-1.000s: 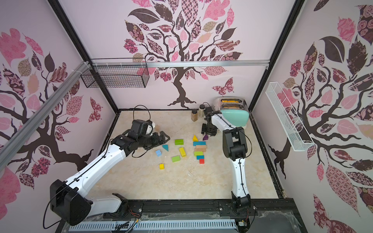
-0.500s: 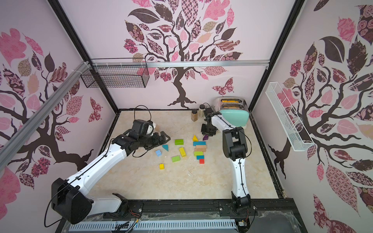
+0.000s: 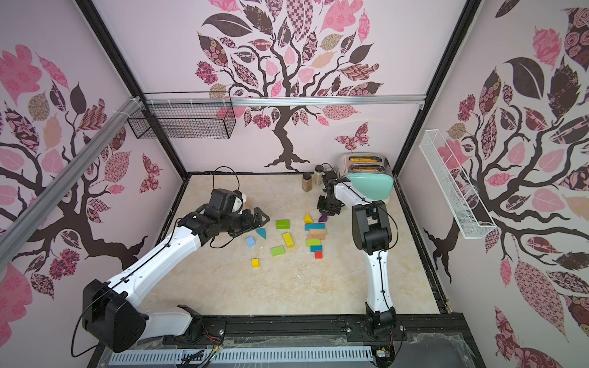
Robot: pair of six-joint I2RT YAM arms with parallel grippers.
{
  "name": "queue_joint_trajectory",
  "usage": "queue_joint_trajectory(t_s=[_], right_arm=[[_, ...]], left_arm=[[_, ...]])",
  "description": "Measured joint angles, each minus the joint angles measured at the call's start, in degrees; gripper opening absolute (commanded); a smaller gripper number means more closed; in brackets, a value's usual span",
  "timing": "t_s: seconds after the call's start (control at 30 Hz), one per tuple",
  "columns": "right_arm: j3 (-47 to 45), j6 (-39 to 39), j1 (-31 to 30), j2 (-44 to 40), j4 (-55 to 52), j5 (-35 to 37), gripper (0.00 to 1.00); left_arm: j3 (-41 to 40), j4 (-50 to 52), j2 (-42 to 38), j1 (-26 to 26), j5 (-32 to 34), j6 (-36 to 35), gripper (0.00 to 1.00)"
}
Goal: Assemble a carrot with building blocks
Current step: Assemble the building block at the center of the board.
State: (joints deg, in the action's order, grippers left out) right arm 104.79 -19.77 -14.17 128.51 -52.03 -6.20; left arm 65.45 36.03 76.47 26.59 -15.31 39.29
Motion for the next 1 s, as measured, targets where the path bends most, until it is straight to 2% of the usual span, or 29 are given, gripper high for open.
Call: queue_joint_trajectory(t_s=[0.7, 1.0], right_arm=[[-1.66, -2.78, -1.31, -0.85, -0.07, -1.07, 0.26], [-2.19, -3.45, -2.08, -0.98, -0.11, -0.72, 0.37]], left_arm=[[0.0, -0.35, 0.31, 0.0, -0.02, -0.02, 0.98], [-0.24, -0.44, 0.28, 0.0, -0.02, -0.02, 0.98]])
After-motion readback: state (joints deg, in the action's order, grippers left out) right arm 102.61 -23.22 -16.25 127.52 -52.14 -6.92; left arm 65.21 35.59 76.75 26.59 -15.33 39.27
